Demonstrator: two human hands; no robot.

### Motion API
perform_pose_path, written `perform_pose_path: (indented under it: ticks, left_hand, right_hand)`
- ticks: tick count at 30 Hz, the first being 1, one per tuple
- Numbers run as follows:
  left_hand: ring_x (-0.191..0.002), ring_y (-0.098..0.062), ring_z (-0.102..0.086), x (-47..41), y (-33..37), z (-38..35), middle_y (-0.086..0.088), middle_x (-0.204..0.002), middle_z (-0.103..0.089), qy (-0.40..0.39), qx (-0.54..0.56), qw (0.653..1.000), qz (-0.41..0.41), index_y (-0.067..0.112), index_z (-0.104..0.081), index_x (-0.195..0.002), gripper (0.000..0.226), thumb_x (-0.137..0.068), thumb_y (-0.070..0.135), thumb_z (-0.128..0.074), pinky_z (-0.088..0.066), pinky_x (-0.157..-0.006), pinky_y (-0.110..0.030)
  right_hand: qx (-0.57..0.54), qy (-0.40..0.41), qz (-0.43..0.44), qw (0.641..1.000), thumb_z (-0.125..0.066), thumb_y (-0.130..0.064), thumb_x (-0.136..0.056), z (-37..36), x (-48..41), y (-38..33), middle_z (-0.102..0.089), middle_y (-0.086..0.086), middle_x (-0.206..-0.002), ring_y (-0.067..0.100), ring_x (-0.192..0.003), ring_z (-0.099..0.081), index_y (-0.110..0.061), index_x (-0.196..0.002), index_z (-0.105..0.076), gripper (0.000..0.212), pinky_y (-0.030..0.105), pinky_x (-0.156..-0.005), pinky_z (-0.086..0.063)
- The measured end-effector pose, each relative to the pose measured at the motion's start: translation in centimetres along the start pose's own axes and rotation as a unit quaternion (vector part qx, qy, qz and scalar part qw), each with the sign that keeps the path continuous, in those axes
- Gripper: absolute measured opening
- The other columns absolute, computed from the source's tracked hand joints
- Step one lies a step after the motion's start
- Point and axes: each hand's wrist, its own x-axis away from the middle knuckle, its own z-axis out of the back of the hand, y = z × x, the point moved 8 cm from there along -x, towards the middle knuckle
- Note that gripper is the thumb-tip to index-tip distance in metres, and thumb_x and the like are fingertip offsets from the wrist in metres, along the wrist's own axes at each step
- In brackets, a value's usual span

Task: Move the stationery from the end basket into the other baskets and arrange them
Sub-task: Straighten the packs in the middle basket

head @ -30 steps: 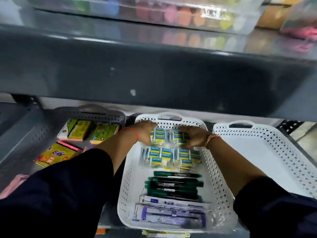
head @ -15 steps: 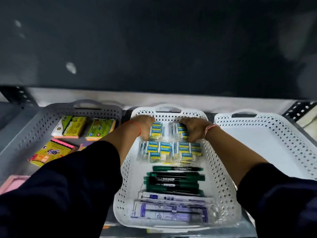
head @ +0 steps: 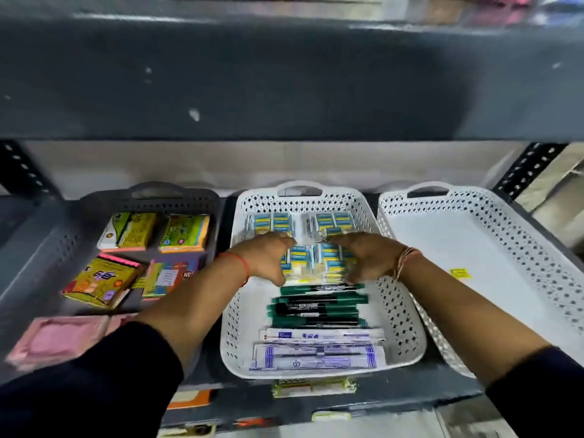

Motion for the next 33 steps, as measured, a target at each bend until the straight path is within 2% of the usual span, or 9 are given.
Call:
perform_pose_path:
  ticks: [3,5,8,11,14,18,28,31,33]
  left_hand:
    - [-0.122,-0.028,-0.042,-0.5,-0.2,-1.0,-0.013,-0.137,-0.041,-0.011,-0.01,1.0,0.011,0.007,-0.032,-0.137,0.082,-0.068,0.018,-0.075,-0.043,-0.101,-0.037]
    - [-0.112,-0.027,-0.048,-0.7,-0.1,-1.3,-0.014,-0.126,-0.047,-0.012,-0.008,1.0,0.014,0.006,-0.036,-0.131,0.078,-0.066,0.017,-0.077,-0.047,-0.092,-0.033]
    - [-0.103,-0.026,-0.051,-0.7,-0.1,-1.1,-0.015,-0.115,-0.051,-0.006,-0.005,1.0,0.018,0.004,-0.039,-0.125,0.072,-0.066,0.016,-0.079,-0.043,-0.077,-0.027]
    - [-0.101,-0.028,-0.053,-0.6,-0.1,-0.9,-0.016,-0.113,-0.053,-0.002,-0.002,1.0,0.024,0.002,-0.038,-0.127,0.071,-0.068,0.012,-0.077,-0.044,-0.076,-0.028]
    - [-0.089,-0.024,-0.051,0.2,-0.7,-0.8,-0.018,-0.109,-0.055,0.005,0.002,0.999,0.032,0.001,-0.039,-0.124,0.068,-0.067,0.01,-0.075,-0.038,-0.067,-0.024]
    - [-0.102,-0.029,-0.054,0.8,-1.7,-0.9,-0.018,-0.114,-0.055,0.008,-0.009,0.999,0.041,0.001,-0.036,-0.131,0.075,-0.067,0.01,-0.075,-0.048,-0.079,-0.029]
    - [-0.115,-0.03,-0.048,1.3,-1.4,-0.7,-0.019,-0.128,-0.05,-0.006,-0.022,0.999,0.044,0.002,-0.032,-0.135,0.081,-0.068,0.011,-0.075,-0.047,-0.095,-0.037]
    - [-0.118,-0.03,-0.046,3.5,-1.3,2.0,-0.019,-0.131,-0.047,0.084,0.051,0.994,0.045,0.002,-0.037,-0.133,0.08,-0.066,0.012,-0.078,-0.042,-0.098,-0.032]
    - [-0.106,-0.028,-0.051,6.2,-1.1,3.4,-0.019,-0.123,-0.053,0.178,0.102,0.978,0.038,0.002,-0.048,-0.125,0.064,-0.068,0.008,-0.076,-0.041,-0.086,-0.023]
  right_hand:
    - [0.005,0.006,-0.006,1.0,-0.075,-0.024,-0.073,-0.4,-0.8,0.1,-0.032,0.008,-0.154,0.027,-0.139,-0.033,-0.02,-0.147,-0.021,0.092,0.039,-0.115,-0.028]
    - [-0.008,-0.004,-0.008,1.0,-0.077,-0.021,-0.07,-0.7,-1.3,0.1,-0.03,0.009,-0.154,0.027,-0.139,-0.033,-0.017,-0.147,-0.022,0.095,0.039,-0.115,-0.027]
    - [-0.024,-0.016,-0.009,1.0,-0.078,-0.021,-0.069,-0.7,-1.6,0.1,-0.025,0.01,-0.156,0.028,-0.141,-0.03,-0.014,-0.147,-0.021,0.097,0.038,-0.115,-0.026]
    - [-0.026,-0.015,-0.012,0.999,-0.078,-0.016,-0.068,-0.5,-1.8,0.0,-0.023,0.011,-0.157,0.028,-0.139,-0.033,-0.011,-0.147,-0.021,0.097,0.034,-0.114,-0.029]
    - [-0.03,-0.015,-0.011,0.999,-0.078,-0.011,-0.069,-0.6,-1.7,-0.1,-0.024,0.012,-0.156,0.03,-0.137,-0.036,-0.01,-0.147,-0.022,0.096,0.035,-0.113,-0.031]
    - [-0.032,-0.021,-0.009,0.999,-0.077,-0.008,-0.071,-0.2,-1.3,-0.1,-0.021,0.012,-0.157,0.03,-0.14,-0.032,-0.009,-0.147,-0.022,0.094,0.035,-0.114,-0.03]
    - [-0.011,-0.034,-0.029,0.999,-0.077,-0.008,-0.071,0.1,-0.1,-0.7,-0.026,0.011,-0.156,0.029,-0.138,-0.035,-0.013,-0.146,-0.023,0.093,0.037,-0.114,-0.035]
    - [-0.048,0.025,-0.051,0.997,-0.077,-0.008,-0.071,2.1,2.5,-0.2,-0.036,0.011,-0.15,0.028,-0.135,-0.038,-0.014,-0.141,-0.036,0.082,0.036,-0.112,-0.033]
    - [0.015,0.076,-0.084,0.993,-0.074,-0.013,-0.075,2.9,5.2,0.2,-0.051,0.013,-0.135,0.027,-0.123,-0.049,-0.008,-0.129,-0.051,0.058,0.031,-0.102,-0.04]
